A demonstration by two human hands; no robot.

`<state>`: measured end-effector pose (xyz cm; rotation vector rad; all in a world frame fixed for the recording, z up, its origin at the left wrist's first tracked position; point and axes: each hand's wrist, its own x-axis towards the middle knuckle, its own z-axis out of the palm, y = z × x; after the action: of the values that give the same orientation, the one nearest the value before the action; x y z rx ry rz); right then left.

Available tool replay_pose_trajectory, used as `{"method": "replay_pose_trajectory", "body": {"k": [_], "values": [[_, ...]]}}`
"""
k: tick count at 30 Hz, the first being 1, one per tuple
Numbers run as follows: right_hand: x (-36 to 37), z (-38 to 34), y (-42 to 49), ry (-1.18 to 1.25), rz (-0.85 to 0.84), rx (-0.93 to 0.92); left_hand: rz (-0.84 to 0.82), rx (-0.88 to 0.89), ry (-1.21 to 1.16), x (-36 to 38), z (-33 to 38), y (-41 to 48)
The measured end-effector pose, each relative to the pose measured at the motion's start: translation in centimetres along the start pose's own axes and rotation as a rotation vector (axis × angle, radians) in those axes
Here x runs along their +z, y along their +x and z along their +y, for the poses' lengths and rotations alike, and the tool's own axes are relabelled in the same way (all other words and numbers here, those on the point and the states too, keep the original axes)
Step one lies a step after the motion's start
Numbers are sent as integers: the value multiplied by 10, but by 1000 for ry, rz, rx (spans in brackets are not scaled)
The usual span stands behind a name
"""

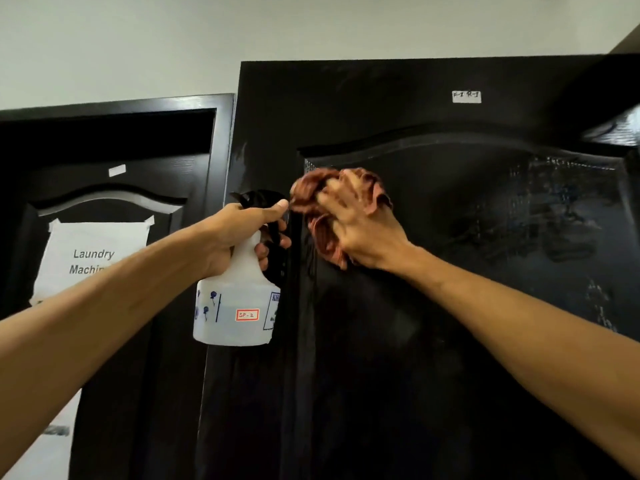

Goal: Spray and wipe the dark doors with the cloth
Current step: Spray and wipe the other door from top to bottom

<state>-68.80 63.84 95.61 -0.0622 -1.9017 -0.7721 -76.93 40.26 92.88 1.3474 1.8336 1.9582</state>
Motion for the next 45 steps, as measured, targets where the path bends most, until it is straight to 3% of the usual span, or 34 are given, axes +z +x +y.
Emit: {"method": "replay_pose_trajectory", "body": {"k": [2, 3, 8, 10, 13, 14, 18, 19, 23, 25, 28, 29, 32, 34, 37, 38, 42, 43, 45], "values": [[-10, 8, 15, 79, 107, 315, -12, -2, -22, -4, -1, 2], [-7, 2, 14, 50, 166, 384, -21, -2, -34, -6, -2, 3], [10, -15, -39, -108, 48, -58, -90, -2, -63, 7, -9, 7], [-5, 21, -40, -71, 128, 132, -109, 1, -78, 22, -7, 9], [-21, 72, -59, 34, 256, 626, -138, -9, -93, 48, -2, 12], [-20, 75, -72, -4, 277, 647, -153, -16, -94, 59, -1, 13], [-15, 79, -134, -93, 59, 199, -225, -32, -107, 111, 0, 14], [-24, 100, -142, -105, 79, 199, -237, -27, -106, 128, 3, 16], [-61, 189, -164, -21, 288, 732, -242, 15, -111, 196, 24, 26], [-58, 189, -173, -59, 252, 638, -249, 37, -117, 226, 33, 29], [-58, 203, -200, -112, 131, 284, -303, 30, -115, 273, 34, 30], [-65, 221, -203, -97, 143, 316, -305, 28, -114, 289, 33, 30], [-85, 258, -204, 1, 260, 658, -285, 33, -114, 324, 34, 33], [-79, 245, -211, -40, 253, 568, -284, 32, -118, 338, 36, 35], [-65, 230, -241, -111, 125, 186, -296, 12, -149, 350, 33, 30], [-70, 239, -244, -85, 131, 186, -289, 8, -154, 353, 31, 28], [-77, 247, -228, -41, 315, 640, -220, -9, -128, 339, 26, 27], [-69, 231, -223, -67, 307, 622, -199, -13, -113, 331, 23, 26], [-49, 190, -225, -101, 209, 361, -161, -33, -78, 310, 14, 20]]}}
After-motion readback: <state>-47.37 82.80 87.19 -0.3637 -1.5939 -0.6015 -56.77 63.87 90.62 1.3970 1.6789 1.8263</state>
